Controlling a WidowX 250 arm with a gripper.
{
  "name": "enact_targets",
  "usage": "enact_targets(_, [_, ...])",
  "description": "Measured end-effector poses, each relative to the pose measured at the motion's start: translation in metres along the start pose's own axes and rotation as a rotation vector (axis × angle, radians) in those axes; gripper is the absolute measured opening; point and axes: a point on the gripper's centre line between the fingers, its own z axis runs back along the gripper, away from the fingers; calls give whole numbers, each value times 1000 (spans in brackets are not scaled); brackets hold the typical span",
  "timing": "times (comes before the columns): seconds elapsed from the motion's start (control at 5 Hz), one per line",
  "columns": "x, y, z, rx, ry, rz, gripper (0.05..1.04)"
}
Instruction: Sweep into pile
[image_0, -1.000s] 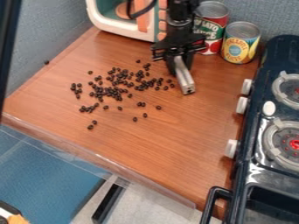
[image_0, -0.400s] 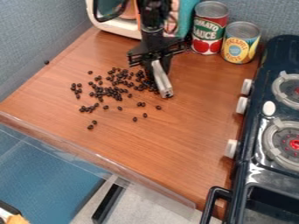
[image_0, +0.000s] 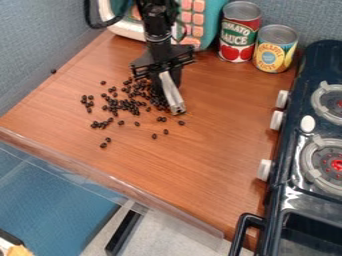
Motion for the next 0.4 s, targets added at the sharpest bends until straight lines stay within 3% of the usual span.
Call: enact_targets(0.4, [5,30,1,12,20,35,381])
